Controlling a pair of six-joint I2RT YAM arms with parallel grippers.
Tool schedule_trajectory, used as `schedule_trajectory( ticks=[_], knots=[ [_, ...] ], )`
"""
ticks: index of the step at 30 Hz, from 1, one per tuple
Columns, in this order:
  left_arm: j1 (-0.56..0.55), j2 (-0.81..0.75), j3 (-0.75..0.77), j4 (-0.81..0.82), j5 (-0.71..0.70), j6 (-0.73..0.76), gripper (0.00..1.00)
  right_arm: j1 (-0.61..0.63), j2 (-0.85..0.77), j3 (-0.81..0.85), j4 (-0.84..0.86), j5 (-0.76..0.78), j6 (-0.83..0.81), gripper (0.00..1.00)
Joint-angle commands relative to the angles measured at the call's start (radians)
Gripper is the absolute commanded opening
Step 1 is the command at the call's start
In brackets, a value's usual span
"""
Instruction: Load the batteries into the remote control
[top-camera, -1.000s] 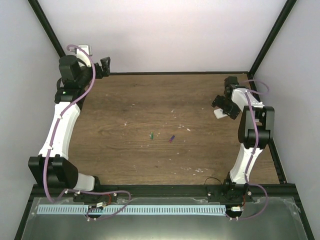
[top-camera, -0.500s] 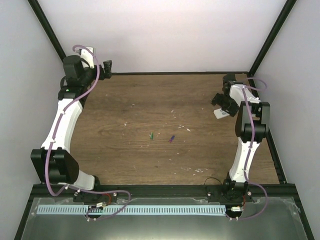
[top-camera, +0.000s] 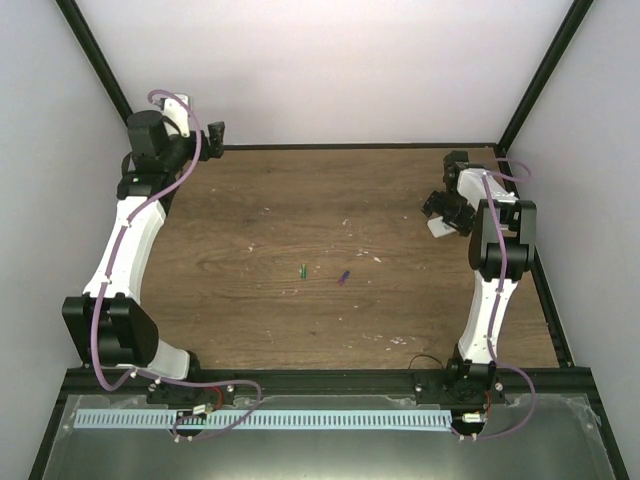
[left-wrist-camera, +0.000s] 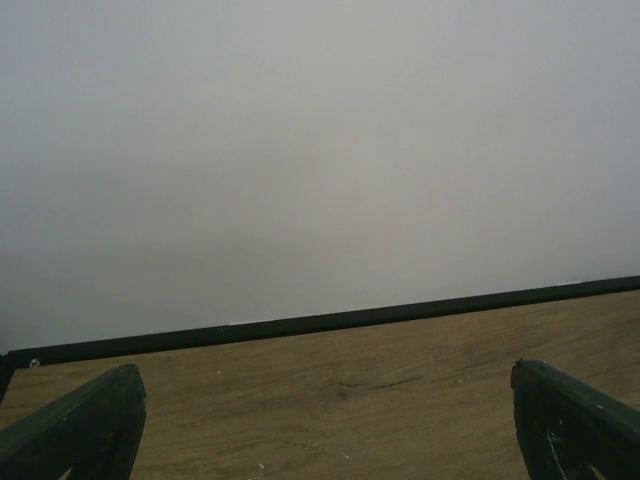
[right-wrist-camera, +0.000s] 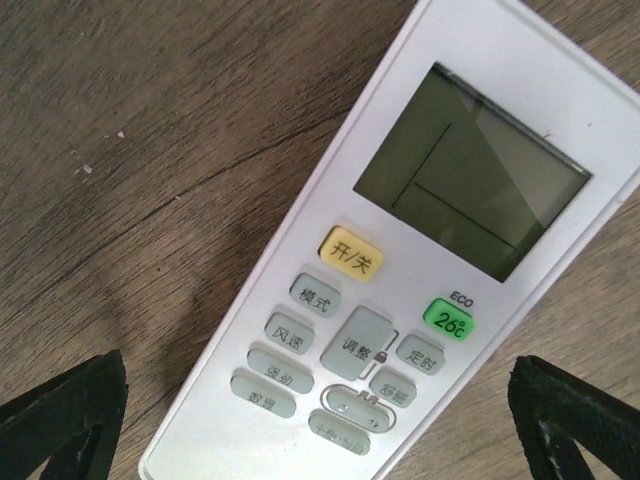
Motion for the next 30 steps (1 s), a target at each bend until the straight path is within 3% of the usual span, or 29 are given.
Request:
schedule_trajectory(
  ticks=[1,14,18,21,22,25,28,30],
  knots=[
    [0.003,0.02,0.02,-0.013,0.015,0.015,1.0,-0.011,0.016,0.007,0.003,0.022,-0.009,1.0],
    [0.003,0.01,0.015,-0.027,0.026,0.021,1.0,-0.011,-0.034,-0.123,0.1,-0.009,-0.061,0.9],
    [0.004,0.007,0.014,-0.031,0.035,0.019,1.0,-0.011,-0.058,-0.156,0.123,-0.011,-0.1,0.77],
    [0.004,-0.001,0.009,-0.032,0.041,0.018,1.0,-0.011,-0.079,-0.192,0.15,-0.018,-0.122,0.75],
    [0.004,-0.003,0.006,-0.032,0.043,0.016,1.0,-0.011,-0.089,-0.207,0.165,-0.032,-0.139,0.68],
    [0.004,-0.011,0.004,-0.032,0.055,0.014,1.0,-0.01,-0.119,-0.253,0.204,-0.068,-0.171,0.64],
    [0.003,-0.015,0.01,-0.038,0.076,0.002,1.0,-0.009,-0.151,-0.301,0.249,-0.136,-0.223,0.5],
    [0.004,-0.017,0.015,-0.049,0.09,-0.008,1.0,-0.009,-0.177,-0.341,0.285,-0.174,-0.249,0.48]
  ],
)
